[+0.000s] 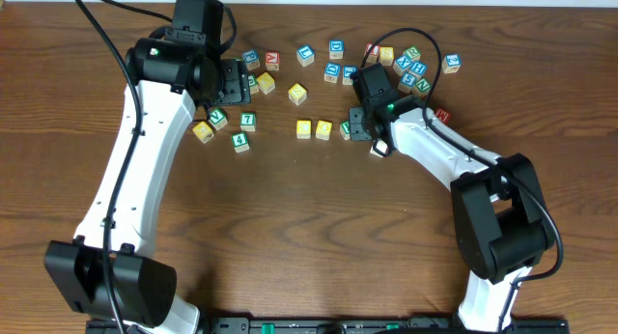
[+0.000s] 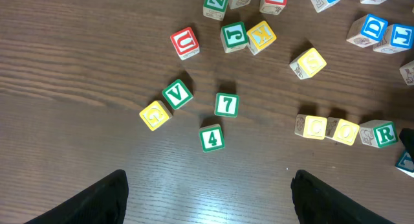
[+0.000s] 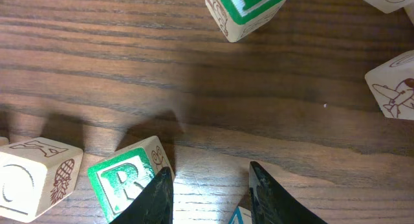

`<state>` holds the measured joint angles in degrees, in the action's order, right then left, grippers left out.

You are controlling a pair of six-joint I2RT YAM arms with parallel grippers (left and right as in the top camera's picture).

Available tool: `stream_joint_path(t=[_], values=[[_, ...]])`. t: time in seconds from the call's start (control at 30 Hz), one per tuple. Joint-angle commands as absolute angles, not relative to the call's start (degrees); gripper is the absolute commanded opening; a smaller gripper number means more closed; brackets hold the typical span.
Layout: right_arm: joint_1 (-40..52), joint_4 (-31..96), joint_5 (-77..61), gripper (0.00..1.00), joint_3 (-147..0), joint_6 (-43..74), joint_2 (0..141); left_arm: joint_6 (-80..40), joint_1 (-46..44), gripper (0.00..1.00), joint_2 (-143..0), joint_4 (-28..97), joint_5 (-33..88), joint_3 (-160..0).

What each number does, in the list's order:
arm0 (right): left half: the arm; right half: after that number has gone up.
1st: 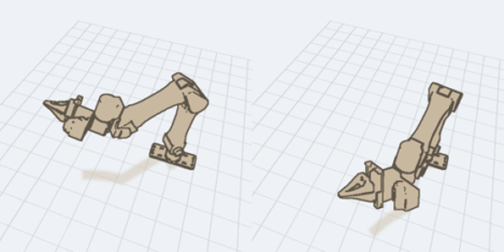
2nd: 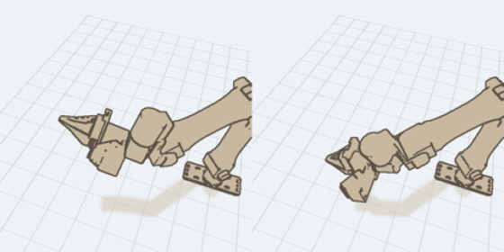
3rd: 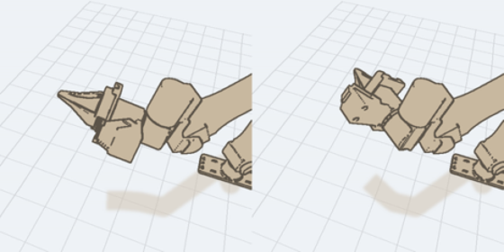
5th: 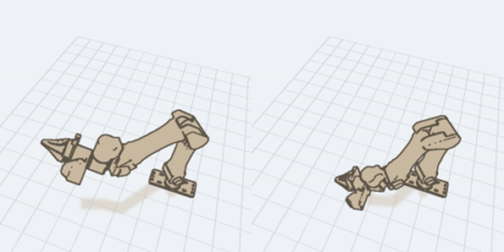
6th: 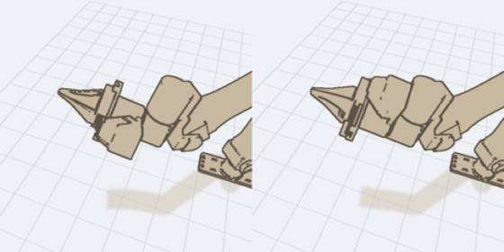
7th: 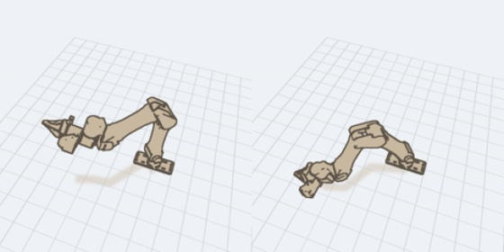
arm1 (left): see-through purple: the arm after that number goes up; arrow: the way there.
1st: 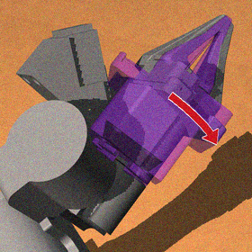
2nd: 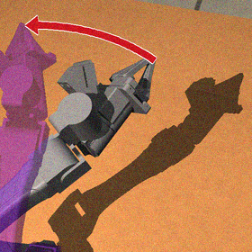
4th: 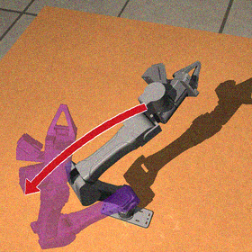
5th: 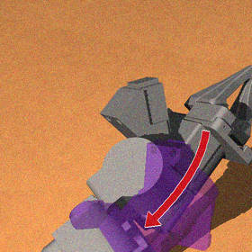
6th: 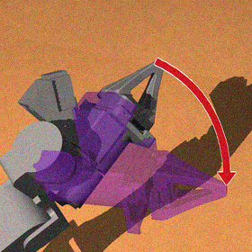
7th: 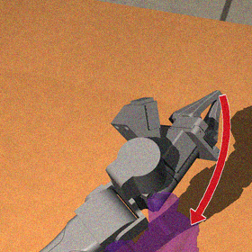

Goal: Spell out CORL

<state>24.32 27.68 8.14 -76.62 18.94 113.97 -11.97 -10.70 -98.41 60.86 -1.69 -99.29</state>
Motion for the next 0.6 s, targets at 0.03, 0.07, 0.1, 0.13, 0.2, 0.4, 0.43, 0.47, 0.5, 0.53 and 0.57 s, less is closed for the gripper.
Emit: stream_joint_path(t=[0.03,0.07,0.1,0.13,0.2,0.4,0.43,0.47,0.5,0.53,0.57], values=[[22.85,30.44,5.48,0.33,-79.24,18.39,111.92,-11.64,-10.68,0.80,-98.50,60.88,-2.11,-98.67],[22.59,31.57,5.17,0.35,-80.05,18.74,111.26,-11.64,-10.68,0.80,-98.50,60.86,-2.11,-98.67],[22.28,33.34,4.97,0.36,-81.06,19.92,110.26,-11.64,-10.68,0.80,-98.48,60.86,-2.11,-98.67],[21.98,35.16,4.60,0.36,-81.89,21.30,109.45,-11.64,-10.68,0.80,-98.50,60.86,-2.11,-98.67],[21.39,38.63,3.40,0.36,-82.94,24.38,107.72,-11.64,-10.68,0.80,-98.50,60.84,-2.11,-98.67],[21.41,47.00,3.25,0.28,-82.21,33.65,107.18,-11.64,-10.68,0.80,-98.50,60.82,-2.11,-98.67],[21.41,47.57,3.27,0.25,-81.65,34.33,107.22,-11.64,-10.68,0.80,-98.50,60.84,-2.11,-98.67],[21.41,47.70,3.27,0.22,-80.73,34.72,107.24,-11.64,-10.68,0.80,-98.50,60.82,-2.13,-98.67],[21.41,47.70,3.25,0.17,-80.01,34.76,107.24,-11.64,-10.68,0.80,-98.50,60.84,-2.13,-98.67],[21.41,47.64,3.29,0.13,-79.33,35.24,107.28,-11.64,-10.68,0.80,-98.50,60.82,-2.13,-98.67],[21.41,47.40,3.29,0.10,-78.63,35.66,107.44,-11.64,-10.68,0.80,-98.50,60.82,-2.11,-98.67]])
